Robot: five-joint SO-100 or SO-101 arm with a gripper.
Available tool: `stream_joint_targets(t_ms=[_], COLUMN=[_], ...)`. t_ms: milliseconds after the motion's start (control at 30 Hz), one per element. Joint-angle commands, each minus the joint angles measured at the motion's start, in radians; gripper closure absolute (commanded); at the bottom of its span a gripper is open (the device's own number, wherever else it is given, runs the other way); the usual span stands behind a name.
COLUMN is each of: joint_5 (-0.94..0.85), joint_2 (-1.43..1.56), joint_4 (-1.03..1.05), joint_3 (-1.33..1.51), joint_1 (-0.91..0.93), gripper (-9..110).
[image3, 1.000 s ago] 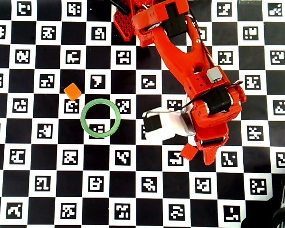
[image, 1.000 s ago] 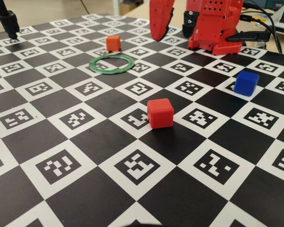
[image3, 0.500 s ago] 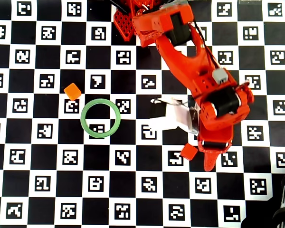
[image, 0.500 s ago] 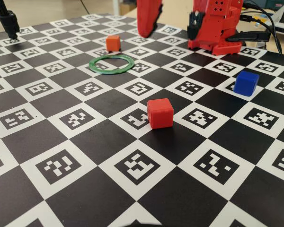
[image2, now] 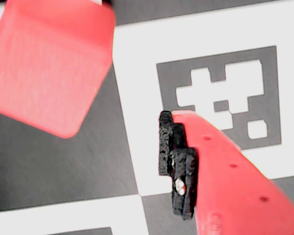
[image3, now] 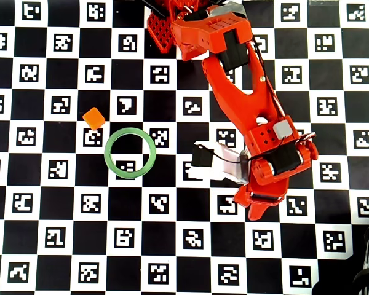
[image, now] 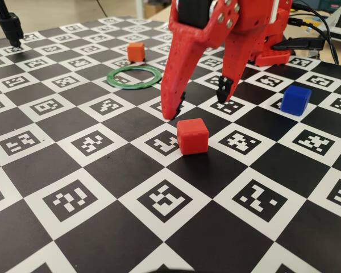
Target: Grab the red cube then put it in the green circle then put the blue cube on top and finally the orange cube on top
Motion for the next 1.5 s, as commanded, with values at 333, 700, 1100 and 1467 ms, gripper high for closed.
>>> stream_joint_targets(t_ms=[333, 700, 1100, 1467], joint_5=[-0.014, 0.048, 0.272, 0.356], joint_2=[0.005, 0.000, 0.011, 0.008], joint_4=[-0.067, -0.074, -0.048, -0.084], joint_3=[0.025, 0.028, 0.031, 0.002], joint_1=[0.025, 0.023, 0.035, 0.018], gripper=[60, 60, 60, 59])
